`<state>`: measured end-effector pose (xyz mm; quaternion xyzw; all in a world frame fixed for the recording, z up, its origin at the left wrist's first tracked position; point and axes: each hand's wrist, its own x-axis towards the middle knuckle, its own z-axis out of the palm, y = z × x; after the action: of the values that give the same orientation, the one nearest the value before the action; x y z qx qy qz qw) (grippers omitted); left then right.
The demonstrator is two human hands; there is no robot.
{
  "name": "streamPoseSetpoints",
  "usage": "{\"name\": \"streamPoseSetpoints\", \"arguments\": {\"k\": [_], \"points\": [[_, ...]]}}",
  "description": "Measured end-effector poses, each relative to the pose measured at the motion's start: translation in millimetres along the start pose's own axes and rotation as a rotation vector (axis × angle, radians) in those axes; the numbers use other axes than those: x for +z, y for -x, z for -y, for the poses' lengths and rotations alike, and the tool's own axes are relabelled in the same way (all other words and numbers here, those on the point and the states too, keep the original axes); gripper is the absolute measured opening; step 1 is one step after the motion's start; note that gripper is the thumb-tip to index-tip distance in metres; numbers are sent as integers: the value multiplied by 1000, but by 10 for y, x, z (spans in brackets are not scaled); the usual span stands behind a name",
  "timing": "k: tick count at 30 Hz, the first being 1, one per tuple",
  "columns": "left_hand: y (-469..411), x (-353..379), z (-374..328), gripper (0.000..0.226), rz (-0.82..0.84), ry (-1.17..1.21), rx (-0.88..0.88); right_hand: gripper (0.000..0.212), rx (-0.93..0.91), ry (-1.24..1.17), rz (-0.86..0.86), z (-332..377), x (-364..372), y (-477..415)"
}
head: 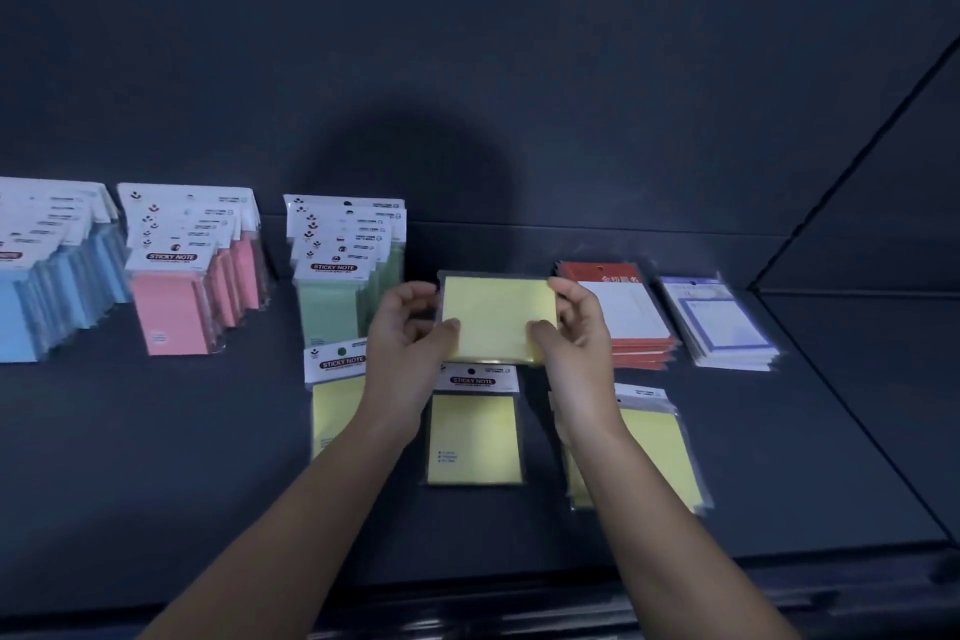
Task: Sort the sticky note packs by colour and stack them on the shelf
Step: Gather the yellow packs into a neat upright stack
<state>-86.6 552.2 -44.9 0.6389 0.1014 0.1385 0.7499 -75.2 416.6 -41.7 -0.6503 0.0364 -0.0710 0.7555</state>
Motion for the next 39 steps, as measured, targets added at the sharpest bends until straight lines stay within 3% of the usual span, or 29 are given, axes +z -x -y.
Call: {"name": "streamPoseSetpoints", "arguments": {"k": [3, 8, 16, 23, 29, 31, 35, 39], "points": [[94, 29, -21, 46, 111, 23, -8, 38, -60, 78, 23, 2, -105, 65], [262, 76, -1, 41, 212, 36, -28, 41, -89, 92, 83, 2, -275, 198], [515, 274, 155, 33, 294, -182, 16, 35, -146, 185, -147, 34, -683, 427], [771, 524, 285, 51, 465, -568, 66, 28, -130, 529, -288, -14, -1073, 565], [859, 604, 294, 37, 475, -735, 214, 24, -64, 911, -275, -64, -1209, 615], [829, 583, 267, 31, 450, -722, 239, 26, -118, 979, -282, -32, -1170, 627], [649, 504, 201, 31, 307, -670, 248, 28, -302, 890, -126, 61, -912, 599], [467, 386, 179, 47, 242, -762, 141, 33, -194, 751, 132, 68, -582, 469]]}}
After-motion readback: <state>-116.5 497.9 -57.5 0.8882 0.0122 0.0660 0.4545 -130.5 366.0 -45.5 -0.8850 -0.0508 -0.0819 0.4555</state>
